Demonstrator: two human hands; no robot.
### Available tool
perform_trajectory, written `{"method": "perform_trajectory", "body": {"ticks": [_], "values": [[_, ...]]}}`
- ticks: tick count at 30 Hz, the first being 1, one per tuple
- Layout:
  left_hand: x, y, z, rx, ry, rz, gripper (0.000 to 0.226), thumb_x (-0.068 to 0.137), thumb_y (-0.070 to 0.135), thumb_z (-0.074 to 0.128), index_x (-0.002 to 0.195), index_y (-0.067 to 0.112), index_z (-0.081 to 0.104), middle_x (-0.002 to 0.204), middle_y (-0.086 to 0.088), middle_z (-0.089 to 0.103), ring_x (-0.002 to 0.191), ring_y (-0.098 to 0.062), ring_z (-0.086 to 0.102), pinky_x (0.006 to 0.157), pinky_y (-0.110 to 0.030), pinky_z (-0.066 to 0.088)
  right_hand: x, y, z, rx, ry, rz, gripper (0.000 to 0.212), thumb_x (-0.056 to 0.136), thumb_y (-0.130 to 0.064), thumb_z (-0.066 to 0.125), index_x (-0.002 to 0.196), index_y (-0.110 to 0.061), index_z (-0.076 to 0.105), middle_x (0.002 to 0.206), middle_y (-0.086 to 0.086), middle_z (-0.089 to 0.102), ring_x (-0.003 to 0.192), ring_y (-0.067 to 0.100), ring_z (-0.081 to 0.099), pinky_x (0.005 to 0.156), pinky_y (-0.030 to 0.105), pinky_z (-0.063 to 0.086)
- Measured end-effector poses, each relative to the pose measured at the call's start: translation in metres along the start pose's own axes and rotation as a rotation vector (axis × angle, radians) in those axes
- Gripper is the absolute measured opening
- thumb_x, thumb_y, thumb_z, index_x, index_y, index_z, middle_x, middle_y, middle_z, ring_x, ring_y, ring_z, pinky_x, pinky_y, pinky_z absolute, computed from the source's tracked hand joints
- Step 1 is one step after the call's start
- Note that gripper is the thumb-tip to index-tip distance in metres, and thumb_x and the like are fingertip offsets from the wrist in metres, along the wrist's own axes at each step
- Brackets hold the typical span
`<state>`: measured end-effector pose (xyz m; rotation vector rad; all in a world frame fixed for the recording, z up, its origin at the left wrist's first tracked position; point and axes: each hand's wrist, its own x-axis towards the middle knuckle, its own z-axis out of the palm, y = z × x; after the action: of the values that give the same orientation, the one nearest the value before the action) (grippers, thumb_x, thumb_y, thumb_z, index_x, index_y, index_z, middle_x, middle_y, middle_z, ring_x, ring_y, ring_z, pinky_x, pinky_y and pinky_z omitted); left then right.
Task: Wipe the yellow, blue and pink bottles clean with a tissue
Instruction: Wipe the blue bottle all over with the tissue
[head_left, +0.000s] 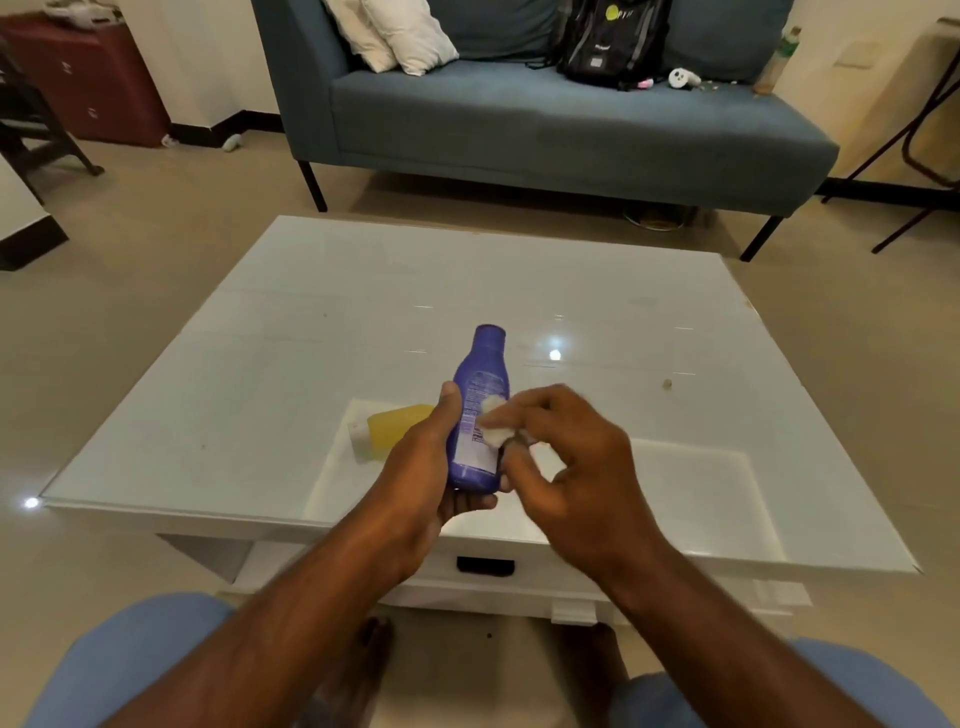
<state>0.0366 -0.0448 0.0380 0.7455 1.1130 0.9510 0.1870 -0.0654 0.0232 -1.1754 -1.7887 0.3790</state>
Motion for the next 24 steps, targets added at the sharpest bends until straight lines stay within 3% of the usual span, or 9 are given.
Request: {"method": "perform_trajectory", "body": {"ticks": [3, 6, 8, 11, 14, 17, 21, 24], "values": [[-0.002, -0.001, 0.005, -0.081, 0.006, -0.036, 0.031, 0.095, 0.046, 0.045, 0.101, 0.019, 0.061, 0.072, -0.001, 0.076, 0.063, -0.018, 0.073, 0.063, -0.032, 0.06, 0.01, 0.007, -0.008, 0.077, 0.096, 0.122, 0.024, 0.093, -0.024, 0.071, 0.115, -0.014, 0.072, 0.114, -0.003, 0.068, 0.104, -0.002, 0.064, 0.078, 0.007, 0.054], [-0.002, 0.002, 0.003, -0.231, 0.068, -0.073, 0.036, 0.093, 0.042, 0.055, 0.114, 0.014, 0.061, 0.091, -0.009, 0.075, 0.079, -0.025, 0.072, 0.074, -0.038, 0.059, -0.004, -0.004, 0.005, 0.084, -0.019, 0.025, 0.023, 0.092, -0.013, 0.072, 0.115, -0.016, 0.074, 0.114, -0.003, 0.069, 0.109, 0.006, 0.065, 0.084, 0.014, 0.056], [-0.001, 0.005, -0.001, -0.281, 0.077, -0.093, 0.04, 0.093, 0.042, 0.056, 0.119, 0.013, 0.061, 0.102, -0.014, 0.072, 0.088, -0.027, 0.07, 0.08, -0.04, 0.058, -0.011, -0.01, 0.011, 0.071, -0.091, -0.021, 0.026, 0.093, -0.018, 0.069, 0.118, -0.016, 0.074, 0.116, -0.005, 0.068, 0.111, 0.01, 0.064, 0.087, 0.016, 0.056], [0.0, 0.006, 0.0, -0.337, 0.033, -0.113, 0.044, 0.093, 0.041, 0.055, 0.126, 0.012, 0.059, 0.115, -0.017, 0.07, 0.092, -0.029, 0.069, 0.08, -0.042, 0.059, -0.003, -0.002, 0.009, 0.094, -0.007, 0.065, 0.025, 0.093, -0.016, 0.072, 0.118, -0.016, 0.074, 0.114, -0.002, 0.069, 0.109, 0.01, 0.065, 0.084, 0.02, 0.059], [0.0, 0.008, -0.001, -0.366, 0.005, -0.133, 0.046, 0.092, 0.043, 0.054, 0.125, 0.011, 0.06, 0.109, -0.016, 0.07, 0.089, -0.029, 0.068, 0.08, -0.044, 0.057, -0.001, -0.001, 0.007, 0.158, 0.011, 0.13, 0.029, 0.093, -0.027, 0.073, 0.12, -0.017, 0.072, 0.117, -0.002, 0.069, 0.113, 0.006, 0.065, 0.082, 0.016, 0.059], [0.003, 0.011, -0.006, -0.407, -0.03, -0.137, 0.053, 0.091, 0.051, 0.052, 0.124, 0.011, 0.062, 0.106, -0.013, 0.07, 0.088, -0.026, 0.068, 0.079, -0.043, 0.058, -0.009, -0.01, 0.012, 0.131, -0.051, 0.043, 0.037, 0.091, -0.034, 0.072, 0.122, -0.013, 0.073, 0.12, -0.003, 0.066, 0.121, 0.012, 0.06, 0.086, 0.012, 0.055], [0.006, 0.005, -0.007, -0.42, -0.055, -0.079, 0.058, 0.093, 0.061, 0.045, 0.124, 0.015, 0.063, 0.12, -0.012, 0.07, 0.096, -0.027, 0.067, 0.094, -0.048, 0.052, -0.013, -0.01, 0.012, 0.073, -0.127, -0.041, 0.036, 0.094, -0.036, 0.069, 0.123, -0.016, 0.073, 0.123, -0.005, 0.066, 0.123, 0.012, 0.058, 0.09, 0.013, 0.055], [0.008, 0.003, -0.007, -0.497, -0.039, -0.057, 0.056, 0.093, 0.059, 0.046, 0.126, 0.017, 0.061, 0.114, -0.011, 0.071, 0.092, -0.026, 0.069, 0.088, -0.046, 0.055, -0.008, -0.007, 0.007, 0.091, -0.047, 0.057, 0.036, 0.093, -0.04, 0.068, 0.121, -0.019, 0.071, 0.118, -0.007, 0.07, 0.116, 0.003, 0.061, 0.088, 0.011, 0.055]]}}
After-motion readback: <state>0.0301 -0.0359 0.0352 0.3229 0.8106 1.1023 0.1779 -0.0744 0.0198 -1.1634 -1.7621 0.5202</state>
